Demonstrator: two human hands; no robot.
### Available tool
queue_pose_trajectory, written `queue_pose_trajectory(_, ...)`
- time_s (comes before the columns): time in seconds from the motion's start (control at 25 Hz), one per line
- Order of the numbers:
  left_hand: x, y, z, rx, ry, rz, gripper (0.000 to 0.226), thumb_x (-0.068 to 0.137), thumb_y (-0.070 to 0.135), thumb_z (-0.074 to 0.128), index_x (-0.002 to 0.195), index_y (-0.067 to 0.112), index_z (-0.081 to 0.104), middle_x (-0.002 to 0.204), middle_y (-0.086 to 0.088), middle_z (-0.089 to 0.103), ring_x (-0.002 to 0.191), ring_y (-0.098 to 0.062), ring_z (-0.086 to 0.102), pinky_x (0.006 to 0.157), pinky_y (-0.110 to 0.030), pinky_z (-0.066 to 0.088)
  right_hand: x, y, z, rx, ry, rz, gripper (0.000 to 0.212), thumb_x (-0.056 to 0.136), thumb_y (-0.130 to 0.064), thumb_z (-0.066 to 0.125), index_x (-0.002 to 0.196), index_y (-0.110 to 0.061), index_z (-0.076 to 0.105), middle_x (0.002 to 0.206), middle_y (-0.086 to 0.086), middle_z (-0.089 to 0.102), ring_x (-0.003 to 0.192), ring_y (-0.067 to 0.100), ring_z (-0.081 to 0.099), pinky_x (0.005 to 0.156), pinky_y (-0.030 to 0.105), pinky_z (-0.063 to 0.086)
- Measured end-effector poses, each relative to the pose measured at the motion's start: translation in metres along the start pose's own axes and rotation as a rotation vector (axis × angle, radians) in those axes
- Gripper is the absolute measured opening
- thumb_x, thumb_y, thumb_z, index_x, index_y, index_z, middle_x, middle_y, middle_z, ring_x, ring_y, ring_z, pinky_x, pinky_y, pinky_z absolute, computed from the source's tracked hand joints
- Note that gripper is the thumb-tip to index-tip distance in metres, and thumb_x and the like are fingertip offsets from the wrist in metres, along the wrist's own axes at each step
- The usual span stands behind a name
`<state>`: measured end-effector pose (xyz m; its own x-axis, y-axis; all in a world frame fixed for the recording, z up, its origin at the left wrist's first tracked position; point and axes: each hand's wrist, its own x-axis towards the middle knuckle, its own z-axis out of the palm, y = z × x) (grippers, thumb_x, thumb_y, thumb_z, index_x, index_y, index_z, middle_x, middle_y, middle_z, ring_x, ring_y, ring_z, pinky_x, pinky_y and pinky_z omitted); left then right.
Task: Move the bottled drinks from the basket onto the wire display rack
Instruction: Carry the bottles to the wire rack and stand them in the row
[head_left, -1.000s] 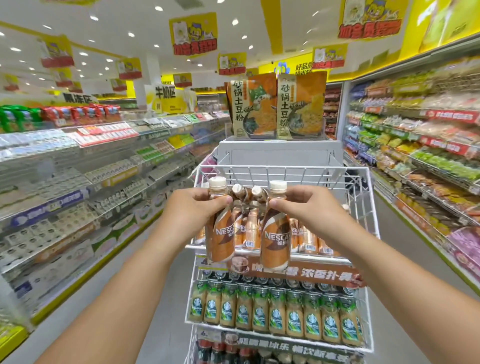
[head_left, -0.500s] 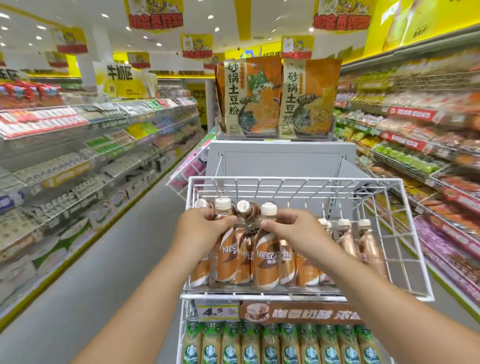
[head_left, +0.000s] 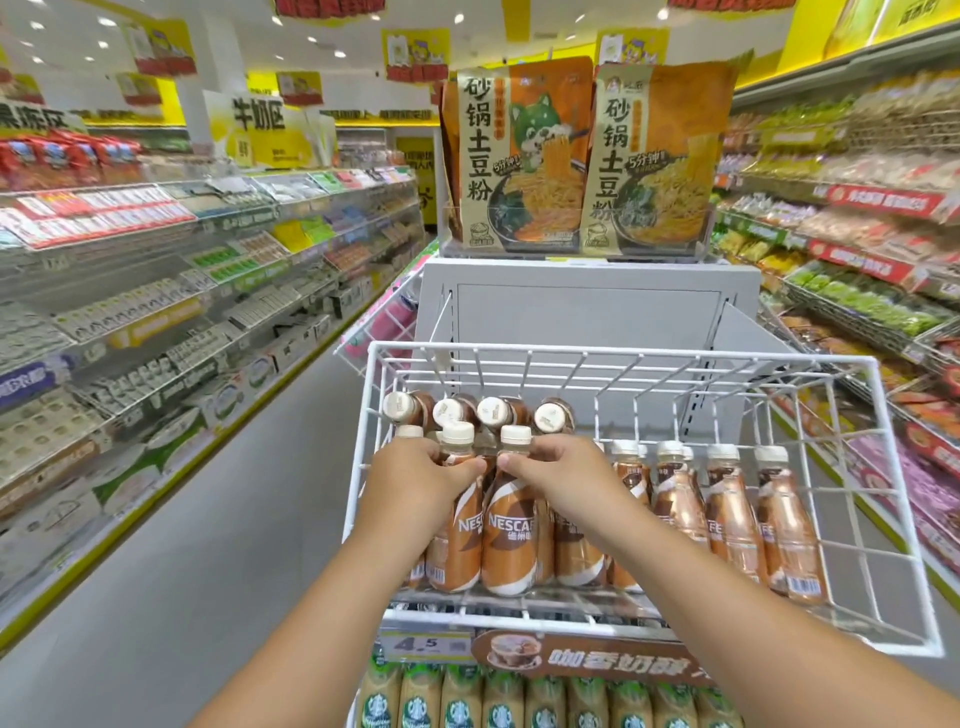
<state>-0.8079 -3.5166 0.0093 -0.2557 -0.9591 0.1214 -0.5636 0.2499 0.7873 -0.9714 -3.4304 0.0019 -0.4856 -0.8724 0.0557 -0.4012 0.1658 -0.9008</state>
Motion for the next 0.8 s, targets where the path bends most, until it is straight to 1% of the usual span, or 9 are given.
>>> queue_pose_trajectory(0.08, -0.001, 0.002, 0.003, 0.025, 0.027, 0.028, 0.04, 0.076, 0.047, 0.085, 0.068, 0.018, 0.059, 0.061, 0.002, 0.058, 0.055, -0.016, 0.054, 0.053, -0.028, 0.039, 0.006, 0.003, 0.002, -0.024, 0.005, 0.022, 0.022, 0.085, -0.046, 0.078, 0.086, -0.025, 0.076, 0.085, -0.009, 0.077, 0.083, 0.008, 0.072, 0.074, 0.027, 0.056)
queue_pose_trajectory(0.16, -0.003, 0.006, 0.002, 0.031, 0.05, 0.063, 0.032, 0.077, 0.046, 0.086, 0.086, 0.024, 0.064, 0.074, 0.01, 0.063, 0.068, -0.009, 0.06, 0.062, -0.029, 0.047, 0.012, 0.005, 0.002, -0.052, 0.003, 0.046, 0.032, 0.083, -0.052, 0.078, 0.09, -0.021, 0.077, 0.084, -0.009, 0.076, 0.08, 0.01, 0.07, 0.071, 0.029, 0.052)
queue_pose_trajectory(0.28, -0.005, 0.006, 0.006, 0.109, 0.099, 0.096, 0.043, 0.078, 0.047, 0.084, 0.106, 0.022, 0.063, 0.087, 0.009, 0.064, 0.08, -0.014, 0.062, 0.069, -0.032, 0.051, 0.019, 0.01, 0.003, -0.115, -0.017, 0.083, 0.04, 0.081, -0.057, 0.076, 0.09, -0.018, 0.077, 0.076, -0.008, 0.072, 0.07, 0.013, 0.066, 0.065, 0.032, 0.051)
queue_pose_trajectory(0.36, -0.005, 0.004, 0.009, 0.147, 0.112, 0.106, 0.044, 0.079, 0.049, 0.082, 0.104, 0.021, 0.06, 0.087, 0.006, 0.065, 0.081, -0.018, 0.064, 0.071, -0.037, 0.056, 0.022, 0.011, 0.005, -0.138, -0.026, 0.101, 0.041, 0.081, -0.058, 0.075, 0.093, -0.018, 0.077, 0.085, -0.004, 0.077, 0.082, 0.019, 0.072, 0.073, 0.035, 0.054)
queue_pose_trajectory(0.48, -0.004, 0.002, 0.014, 0.247, 0.113, 0.122, 0.043, 0.081, 0.053, 0.079, 0.09, 0.019, 0.053, 0.083, 0.004, 0.064, 0.078, -0.021, 0.063, 0.067, -0.038, 0.055, 0.023, 0.009, 0.007, -0.189, -0.033, 0.103, 0.044, 0.085, -0.056, 0.073, 0.099, -0.015, 0.076, 0.089, -0.001, 0.076, 0.082, 0.018, 0.07, 0.066, 0.03, 0.047)
queue_pose_trajectory(0.56, -0.002, 0.0, 0.017, 0.302, 0.129, 0.15, 0.041, 0.082, 0.052, 0.077, 0.085, 0.017, 0.057, 0.078, 0.003, 0.062, 0.075, -0.022, 0.061, 0.062, -0.036, 0.052, 0.024, 0.008, 0.01, -0.208, -0.024, 0.097, 0.049, 0.085, -0.057, 0.073, 0.103, -0.011, 0.075, 0.09, 0.001, 0.074, 0.082, 0.018, 0.068, 0.063, 0.028, 0.043)
queue_pose_trajectory(0.6, -0.001, 0.0, 0.018, 0.315, 0.132, 0.163, 0.038, 0.083, 0.051, 0.077, 0.084, 0.018, 0.058, 0.077, 0.002, 0.061, 0.075, -0.023, 0.061, 0.061, -0.036, 0.051, 0.024, 0.008, 0.011, -0.212, -0.019, 0.097, 0.054, 0.084, -0.058, 0.072, 0.11, -0.011, 0.074, 0.097, 0.001, 0.074, 0.088, 0.018, 0.068, 0.064, 0.027, 0.043)
queue_pose_trajectory(0.72, -0.001, -0.004, 0.018, 0.289, 0.108, 0.181, 0.034, 0.084, 0.05, 0.076, 0.087, 0.02, 0.058, 0.081, 0.002, 0.063, 0.079, -0.024, 0.062, 0.064, -0.037, 0.053, 0.022, 0.01, 0.013, -0.209, -0.011, 0.11, 0.066, 0.083, -0.064, 0.07, 0.127, -0.015, 0.069, 0.122, 0.001, 0.073, 0.11, 0.019, 0.068, 0.083, 0.031, 0.053)
queue_pose_trajectory(0.8, -0.001, -0.005, 0.016, 0.242, 0.085, 0.205, 0.029, 0.085, 0.047, 0.075, 0.091, 0.023, 0.058, 0.084, 0.005, 0.064, 0.082, -0.023, 0.062, 0.065, -0.037, 0.053, 0.019, 0.009, 0.01, -0.205, -0.017, 0.112, 0.066, 0.084, -0.063, 0.07, 0.129, -0.016, 0.068, 0.123, -0.001, 0.072, 0.109, 0.017, 0.067, 0.089, 0.033, 0.055)
